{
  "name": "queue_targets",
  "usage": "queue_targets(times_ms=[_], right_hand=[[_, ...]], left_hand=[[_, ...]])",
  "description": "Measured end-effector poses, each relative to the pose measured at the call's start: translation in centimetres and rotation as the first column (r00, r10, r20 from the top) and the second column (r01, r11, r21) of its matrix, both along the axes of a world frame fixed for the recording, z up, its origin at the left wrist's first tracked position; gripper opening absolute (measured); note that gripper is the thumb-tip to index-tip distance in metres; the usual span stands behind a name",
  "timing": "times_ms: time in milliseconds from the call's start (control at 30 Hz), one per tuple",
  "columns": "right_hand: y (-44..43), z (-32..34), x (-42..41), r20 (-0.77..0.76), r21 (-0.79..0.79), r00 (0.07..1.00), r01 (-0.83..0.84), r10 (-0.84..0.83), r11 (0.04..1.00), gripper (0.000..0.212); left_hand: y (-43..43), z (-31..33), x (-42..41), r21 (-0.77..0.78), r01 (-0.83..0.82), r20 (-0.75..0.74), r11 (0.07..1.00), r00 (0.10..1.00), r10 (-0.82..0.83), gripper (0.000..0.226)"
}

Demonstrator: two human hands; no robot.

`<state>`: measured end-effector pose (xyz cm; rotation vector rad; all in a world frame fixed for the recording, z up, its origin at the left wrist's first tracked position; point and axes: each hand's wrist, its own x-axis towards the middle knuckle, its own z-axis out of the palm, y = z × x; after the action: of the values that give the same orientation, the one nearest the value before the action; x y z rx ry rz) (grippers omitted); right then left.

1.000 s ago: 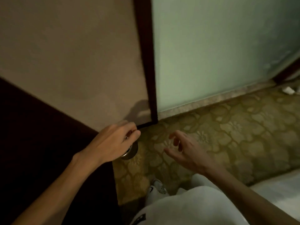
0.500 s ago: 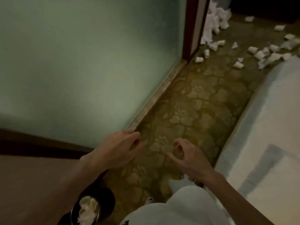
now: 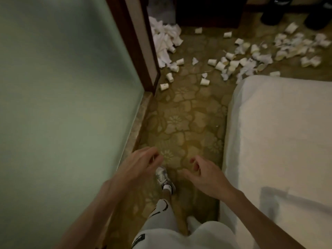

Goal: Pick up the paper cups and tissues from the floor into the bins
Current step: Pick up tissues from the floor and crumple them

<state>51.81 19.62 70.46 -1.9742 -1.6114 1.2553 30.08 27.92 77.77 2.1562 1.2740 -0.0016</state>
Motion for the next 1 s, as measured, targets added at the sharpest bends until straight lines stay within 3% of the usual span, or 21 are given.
queue_targets(times_ms=[300,467,567,667,1000], right_hand=[[18.2,-0.8,5.3,0.060,-0.104,0.979,0.200,-0.194,0.974,0.030],[26.7,-0.5,8.7,0.036,-0.125,0.952,0.306,-0.304,0.944,0.040],[32.1,-1.3,11.4,0.046,-0.140,0.942,0.335,-0.332,0.932,0.032],[37.8,-3.1,14.8,0.029,-0.153,0.930,0.367,-0.367,0.918,0.022],[56.6,-8.5,29.2,0.008,-0.217,0.930,0.360,-0.367,0.907,0.020]], left_hand=[[23.4,-4.9,7.5,-0.102,0.157,0.069,0.982,0.986,-0.151,0.027],[33.6,-5.2,12.7,-0.156,0.226,0.112,0.962,0.971,-0.210,0.031],[39.3,-6.4,16.7,-0.201,0.251,0.098,0.947,0.967,-0.236,0.032],[45.0,-8.9,21.0,-0.240,0.258,0.058,0.936,0.966,-0.251,0.032],[62.5,-16.0,34.4,-0.294,0.159,0.040,0.943,0.987,-0.154,0.029]])
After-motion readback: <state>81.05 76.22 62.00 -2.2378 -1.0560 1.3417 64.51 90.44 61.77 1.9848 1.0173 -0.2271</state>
